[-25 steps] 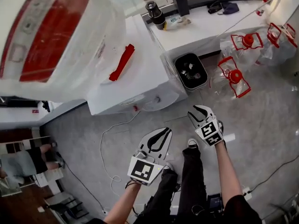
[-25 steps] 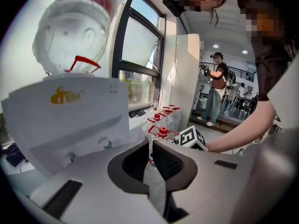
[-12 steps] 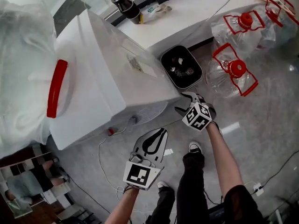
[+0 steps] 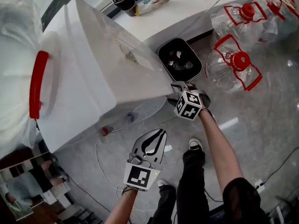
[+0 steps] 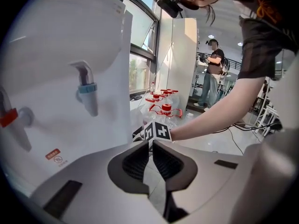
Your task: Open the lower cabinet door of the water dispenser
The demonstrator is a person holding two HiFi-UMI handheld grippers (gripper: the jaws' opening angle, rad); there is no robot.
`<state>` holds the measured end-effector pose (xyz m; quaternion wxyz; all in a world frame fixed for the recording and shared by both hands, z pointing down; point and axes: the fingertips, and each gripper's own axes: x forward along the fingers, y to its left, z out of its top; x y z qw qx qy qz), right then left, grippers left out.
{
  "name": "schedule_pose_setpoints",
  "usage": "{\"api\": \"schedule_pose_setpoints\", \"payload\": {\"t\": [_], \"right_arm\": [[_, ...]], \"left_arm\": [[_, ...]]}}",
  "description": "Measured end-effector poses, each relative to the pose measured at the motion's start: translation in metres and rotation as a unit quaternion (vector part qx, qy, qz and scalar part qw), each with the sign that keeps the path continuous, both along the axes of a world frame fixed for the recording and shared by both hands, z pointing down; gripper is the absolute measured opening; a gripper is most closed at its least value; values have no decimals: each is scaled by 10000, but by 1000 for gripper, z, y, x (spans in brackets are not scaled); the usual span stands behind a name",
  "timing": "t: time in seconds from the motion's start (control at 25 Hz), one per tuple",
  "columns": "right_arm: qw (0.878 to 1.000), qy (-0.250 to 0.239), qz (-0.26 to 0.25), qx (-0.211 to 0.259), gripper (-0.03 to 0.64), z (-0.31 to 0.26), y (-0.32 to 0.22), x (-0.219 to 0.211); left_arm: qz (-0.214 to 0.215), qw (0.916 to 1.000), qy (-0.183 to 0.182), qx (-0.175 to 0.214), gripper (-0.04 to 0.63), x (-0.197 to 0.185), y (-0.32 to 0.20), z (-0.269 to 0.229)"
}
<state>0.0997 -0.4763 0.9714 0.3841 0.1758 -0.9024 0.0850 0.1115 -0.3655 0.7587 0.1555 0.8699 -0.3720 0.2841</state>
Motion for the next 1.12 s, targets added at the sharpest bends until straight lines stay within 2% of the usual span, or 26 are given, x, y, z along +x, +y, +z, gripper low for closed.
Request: {"api": "schedule_pose_setpoints", "payload": {"t": [0.16, 0.4, 0.56, 0.76, 1.12], "right_arm": [[9997, -61, 251, -48, 261, -1, 5, 0], [9995, 123, 301, 0, 264, 0, 14, 4], [9992, 377, 87, 36, 231, 5, 55, 16], [9984, 433, 263, -233, 195, 3, 109, 22], [9962, 567, 148, -642, 173, -5, 229, -6]], "left_arm": [[-113, 9999, -2, -59, 26, -6, 5, -2], [-225, 9997, 47, -19, 26, -9, 10, -6], [-218, 9998, 18, -33, 26, -12, 19, -10], [-224, 9997, -16, -7, 26, -15, 39, -21], [-236, 9997, 29, 37, 26, -40, 106, -39]]}}
